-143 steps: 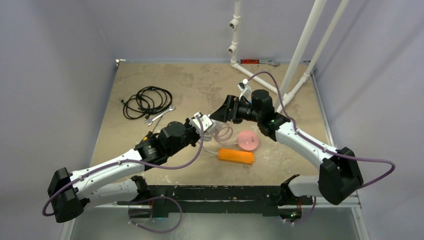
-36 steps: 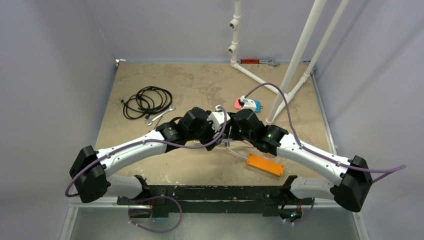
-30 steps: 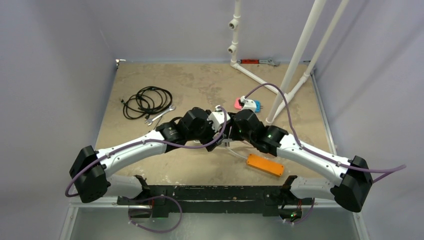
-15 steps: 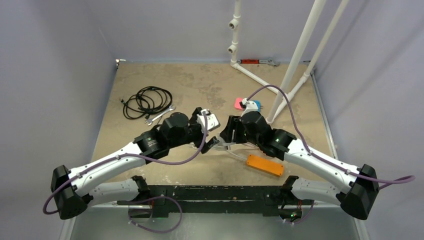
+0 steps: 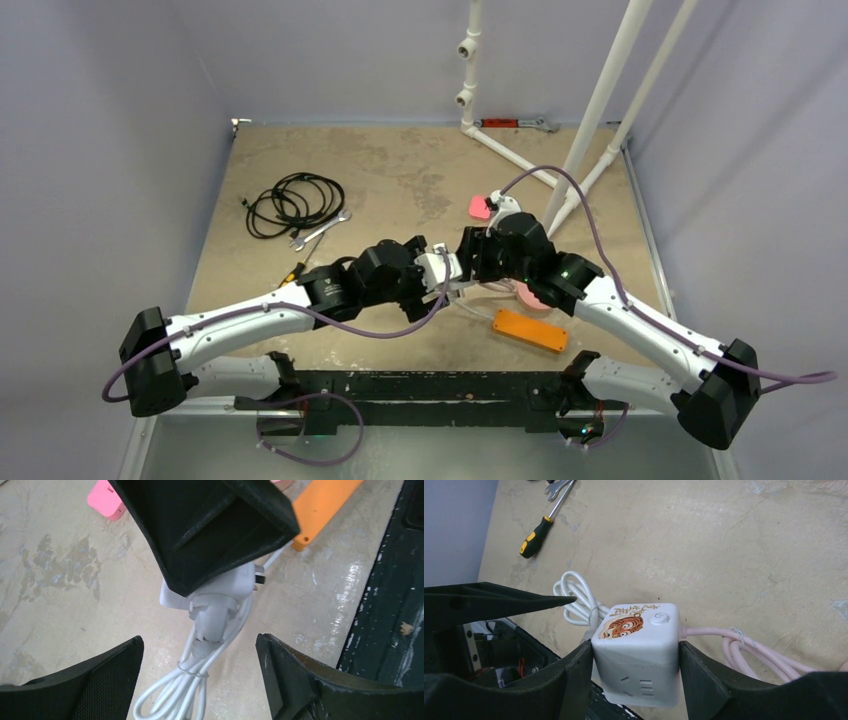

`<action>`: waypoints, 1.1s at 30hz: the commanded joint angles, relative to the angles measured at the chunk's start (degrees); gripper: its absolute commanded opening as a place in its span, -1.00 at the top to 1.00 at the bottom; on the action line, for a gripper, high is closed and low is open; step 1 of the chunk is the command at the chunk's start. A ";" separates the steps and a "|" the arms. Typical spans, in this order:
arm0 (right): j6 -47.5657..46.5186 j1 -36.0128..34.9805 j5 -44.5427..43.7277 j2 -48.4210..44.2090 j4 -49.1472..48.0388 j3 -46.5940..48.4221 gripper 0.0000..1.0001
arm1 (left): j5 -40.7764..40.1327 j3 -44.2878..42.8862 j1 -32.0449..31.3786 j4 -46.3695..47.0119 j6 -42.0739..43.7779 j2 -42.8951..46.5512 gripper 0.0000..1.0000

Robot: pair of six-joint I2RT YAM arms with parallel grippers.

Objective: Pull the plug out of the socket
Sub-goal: Remove the plug from the socket.

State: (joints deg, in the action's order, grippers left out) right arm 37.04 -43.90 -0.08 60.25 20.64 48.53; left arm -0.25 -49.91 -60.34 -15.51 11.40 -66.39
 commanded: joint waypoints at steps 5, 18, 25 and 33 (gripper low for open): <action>-0.74 0.04 7.63 -1.77 -7.30 3.79 1.00 | -8.97 0.07 -2.07 2.95 0.55 -2.02 -0.40; 0.14 0.10 6.35 -3.20 -7.69 2.34 1.00 | -11.56 -0.02 -6.37 3.44 0.08 -6.32 0.20; -0.35 0.06 2.47 -2.95 -6.22 2.42 1.00 | -12.53 -0.15 -7.64 4.16 -0.68 -5.53 1.00; -0.75 -0.03 -0.63 -2.29 -3.14 1.85 0.79 | -13.30 -0.73 -7.87 4.58 -3.45 -6.83 1.00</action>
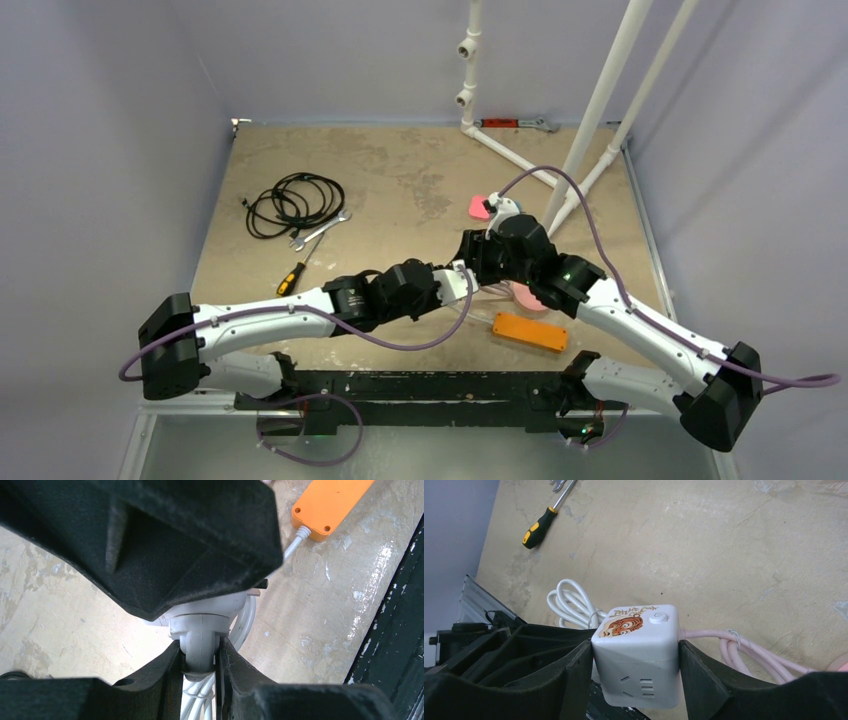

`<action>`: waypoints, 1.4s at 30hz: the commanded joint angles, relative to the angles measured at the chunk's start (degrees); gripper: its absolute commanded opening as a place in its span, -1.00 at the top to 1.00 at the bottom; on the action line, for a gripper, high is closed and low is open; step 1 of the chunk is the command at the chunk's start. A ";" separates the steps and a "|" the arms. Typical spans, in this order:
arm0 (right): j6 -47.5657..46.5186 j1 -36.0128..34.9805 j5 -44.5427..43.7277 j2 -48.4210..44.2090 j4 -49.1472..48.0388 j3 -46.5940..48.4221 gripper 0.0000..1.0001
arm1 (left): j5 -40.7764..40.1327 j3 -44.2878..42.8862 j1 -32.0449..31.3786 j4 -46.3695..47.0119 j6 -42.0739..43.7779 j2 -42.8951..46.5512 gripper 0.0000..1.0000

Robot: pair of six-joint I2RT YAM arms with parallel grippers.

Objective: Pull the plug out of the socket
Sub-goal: Remove the plug from the socket.

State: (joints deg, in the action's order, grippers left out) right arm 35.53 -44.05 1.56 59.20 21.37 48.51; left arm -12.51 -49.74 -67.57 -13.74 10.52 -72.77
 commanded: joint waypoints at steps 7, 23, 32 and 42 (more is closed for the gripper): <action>2.23 0.04 -0.99 -2.17 -4.56 0.24 -0.18 | -2.21 -1.05 -0.63 3.02 -2.80 -1.17 1.00; 7.54 -2.23 -4.17 -6.58 -1.65 -2.40 -0.67 | -0.49 -1.41 -0.59 3.45 -4.04 -0.45 1.00; 9.11 -7.03 -5.79 -2.53 -4.83 -3.30 -0.66 | 0.17 -1.15 -0.54 3.85 -4.39 1.51 1.00; 8.76 -7.28 -11.62 0.05 -2.14 -4.44 -0.63 | -0.05 -0.18 -0.52 4.56 -4.75 3.61 1.00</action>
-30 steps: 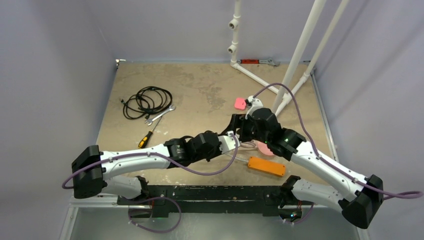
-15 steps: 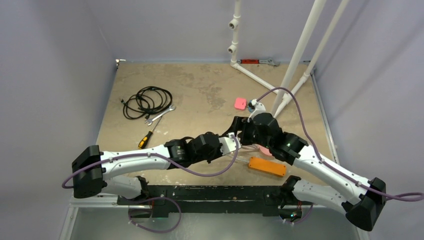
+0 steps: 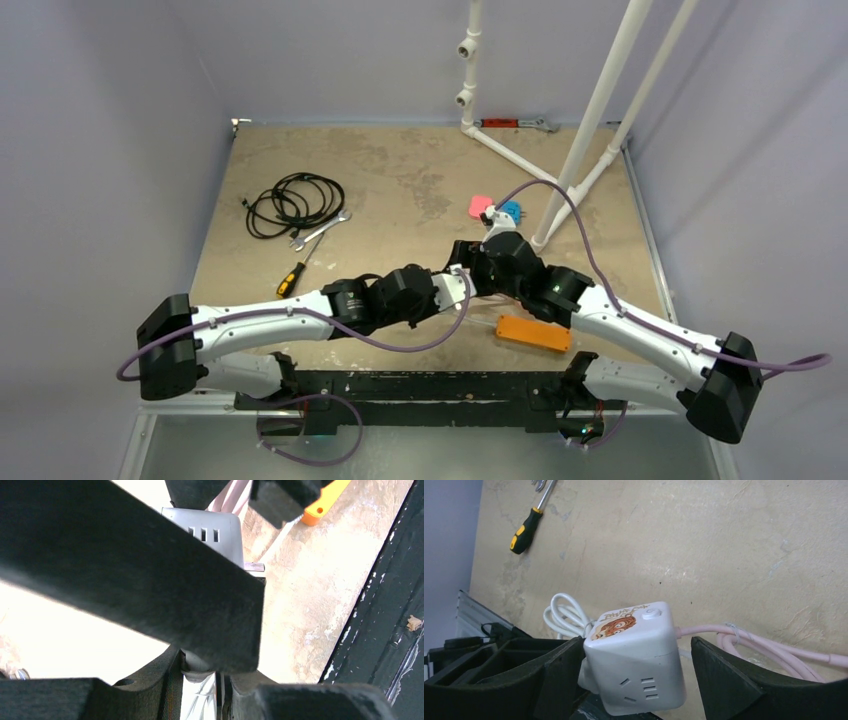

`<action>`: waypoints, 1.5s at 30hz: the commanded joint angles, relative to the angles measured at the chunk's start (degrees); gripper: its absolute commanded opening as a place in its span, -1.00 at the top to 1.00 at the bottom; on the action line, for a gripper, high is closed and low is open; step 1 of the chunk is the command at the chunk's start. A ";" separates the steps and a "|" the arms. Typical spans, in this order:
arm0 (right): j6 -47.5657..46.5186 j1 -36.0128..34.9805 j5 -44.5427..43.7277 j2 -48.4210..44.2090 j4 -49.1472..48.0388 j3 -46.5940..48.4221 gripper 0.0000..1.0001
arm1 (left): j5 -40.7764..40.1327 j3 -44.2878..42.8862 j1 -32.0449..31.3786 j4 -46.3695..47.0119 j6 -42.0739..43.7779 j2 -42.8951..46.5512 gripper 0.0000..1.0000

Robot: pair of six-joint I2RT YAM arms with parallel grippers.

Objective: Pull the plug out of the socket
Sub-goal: Remove the plug from the socket.

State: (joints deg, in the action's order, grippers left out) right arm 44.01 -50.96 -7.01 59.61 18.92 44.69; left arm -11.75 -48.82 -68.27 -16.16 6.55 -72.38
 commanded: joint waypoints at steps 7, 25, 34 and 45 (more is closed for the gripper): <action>-1.22 -0.37 -0.75 1.08 -4.39 -2.36 -0.54 | 3.88 -0.50 0.24 7.93 -0.09 4.39 1.00; -17.72 -0.37 5.13 -2.91 -7.12 -3.79 1.00 | 13.29 -2.56 6.82 5.60 -0.44 4.49 1.00; -19.40 -0.37 2.56 -3.76 -3.21 -2.17 1.00 | 16.40 -3.22 9.21 5.37 -1.05 1.95 1.00; -1.52 -0.29 -7.48 3.40 -2.05 -0.80 1.00 | -2.97 -2.11 1.42 5.93 1.17 -1.17 1.00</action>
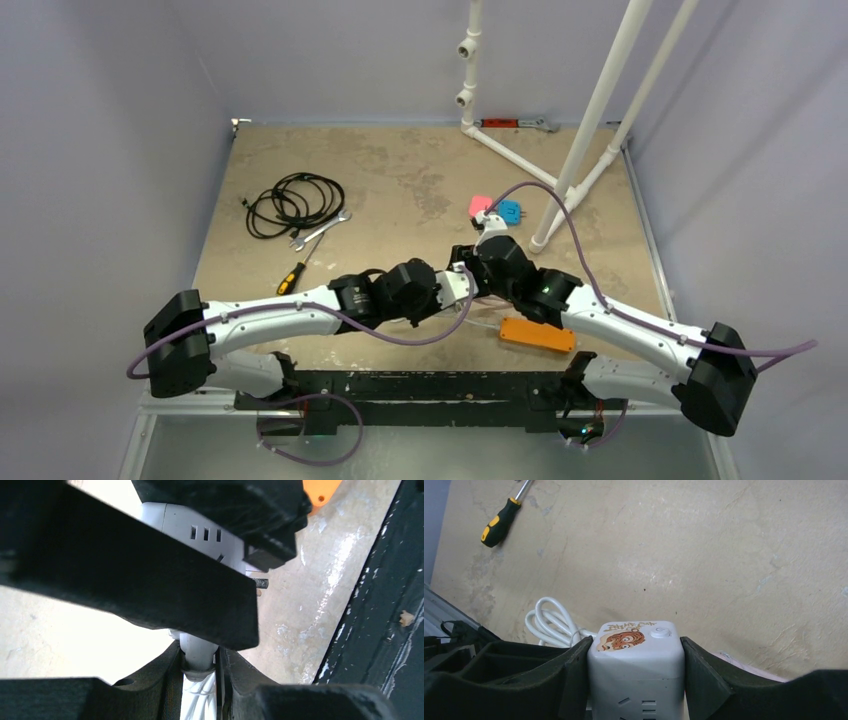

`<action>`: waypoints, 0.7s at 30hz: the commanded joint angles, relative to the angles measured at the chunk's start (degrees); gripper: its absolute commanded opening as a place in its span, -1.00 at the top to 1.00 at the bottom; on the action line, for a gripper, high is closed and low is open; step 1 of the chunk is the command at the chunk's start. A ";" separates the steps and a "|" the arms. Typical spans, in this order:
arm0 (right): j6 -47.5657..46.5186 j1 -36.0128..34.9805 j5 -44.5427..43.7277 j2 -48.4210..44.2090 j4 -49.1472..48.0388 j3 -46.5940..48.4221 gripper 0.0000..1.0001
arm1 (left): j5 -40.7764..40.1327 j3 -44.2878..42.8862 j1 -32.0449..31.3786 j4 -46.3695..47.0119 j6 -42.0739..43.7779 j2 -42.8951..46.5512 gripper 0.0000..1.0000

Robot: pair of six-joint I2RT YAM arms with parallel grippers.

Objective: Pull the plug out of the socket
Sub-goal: Remove the plug from the socket.

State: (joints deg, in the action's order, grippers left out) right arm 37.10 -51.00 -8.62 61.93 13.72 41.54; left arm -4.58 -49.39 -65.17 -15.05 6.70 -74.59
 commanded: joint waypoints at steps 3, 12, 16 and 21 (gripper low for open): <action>6.79 -0.24 -8.11 1.49 3.14 2.58 1.00 | -11.41 -1.48 -1.81 5.17 0.84 1.01 1.00; 0.38 -0.11 -3.77 -2.00 -2.77 0.29 1.00 | 0.02 -2.37 2.10 4.21 -0.18 3.43 1.00; -6.06 -0.07 2.71 -5.94 -4.47 -0.71 1.00 | 5.89 -4.02 5.60 2.40 -0.23 3.96 1.00; -10.96 -0.13 7.28 -9.61 -3.03 -0.38 1.00 | 9.68 -3.85 8.01 3.30 -0.99 4.51 1.00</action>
State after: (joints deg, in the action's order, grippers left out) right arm 33.26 -50.57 -8.36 56.42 11.44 40.73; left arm 4.21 -50.54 -60.29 -13.91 6.68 -72.16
